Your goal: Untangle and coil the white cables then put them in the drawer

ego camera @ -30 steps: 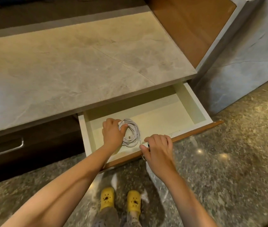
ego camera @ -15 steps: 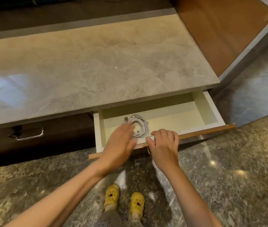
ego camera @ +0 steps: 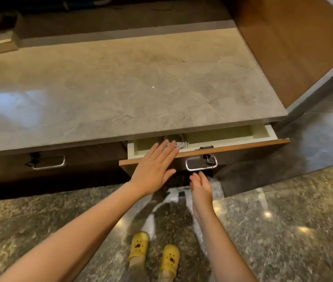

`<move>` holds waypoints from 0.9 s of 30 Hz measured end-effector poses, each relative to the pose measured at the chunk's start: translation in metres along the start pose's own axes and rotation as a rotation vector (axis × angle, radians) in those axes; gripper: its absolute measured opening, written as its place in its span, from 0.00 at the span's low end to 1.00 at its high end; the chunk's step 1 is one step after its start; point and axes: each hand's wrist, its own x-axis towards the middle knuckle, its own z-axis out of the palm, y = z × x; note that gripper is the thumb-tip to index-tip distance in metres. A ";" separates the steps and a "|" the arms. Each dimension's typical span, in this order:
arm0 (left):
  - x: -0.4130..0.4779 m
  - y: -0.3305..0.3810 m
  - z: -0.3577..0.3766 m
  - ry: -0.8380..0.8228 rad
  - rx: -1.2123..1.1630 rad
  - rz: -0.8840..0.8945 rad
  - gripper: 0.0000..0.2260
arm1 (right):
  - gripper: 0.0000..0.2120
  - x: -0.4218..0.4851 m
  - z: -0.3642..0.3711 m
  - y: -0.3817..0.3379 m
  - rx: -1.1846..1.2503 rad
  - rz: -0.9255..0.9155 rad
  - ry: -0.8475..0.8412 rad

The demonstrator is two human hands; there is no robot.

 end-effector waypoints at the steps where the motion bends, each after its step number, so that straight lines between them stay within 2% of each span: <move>1: 0.005 -0.003 -0.006 0.022 -0.039 -0.021 0.27 | 0.21 0.005 0.008 -0.004 0.140 0.046 -0.042; 5: 0.010 -0.021 -0.025 0.138 0.032 -0.042 0.27 | 0.22 0.015 0.029 -0.026 0.561 0.176 -0.045; 8: 0.013 -0.043 -0.034 0.168 0.020 -0.155 0.28 | 0.21 0.023 0.029 -0.024 0.588 0.187 -0.065; 10: 0.016 -0.058 -0.035 0.112 -0.009 -0.247 0.31 | 0.22 0.031 0.029 -0.026 0.675 0.216 -0.059; 15: 0.014 -0.070 -0.030 0.023 -0.031 -0.262 0.34 | 0.22 0.045 0.035 -0.040 0.729 0.229 -0.132; 21: 0.015 -0.074 -0.042 -0.164 -0.094 -0.250 0.33 | 0.22 0.052 0.035 -0.039 0.410 0.171 -0.164; 23: 0.016 -0.074 -0.050 -0.214 -0.101 -0.255 0.33 | 0.19 0.054 0.039 -0.042 0.151 0.199 -0.170; 24: 0.018 -0.071 -0.056 -0.239 -0.094 -0.276 0.33 | 0.14 0.053 0.042 -0.045 -0.005 0.235 -0.180; 27: 0.012 -0.052 -0.055 -0.304 -0.140 -0.309 0.32 | 0.07 0.031 0.051 -0.056 -0.371 0.331 -0.281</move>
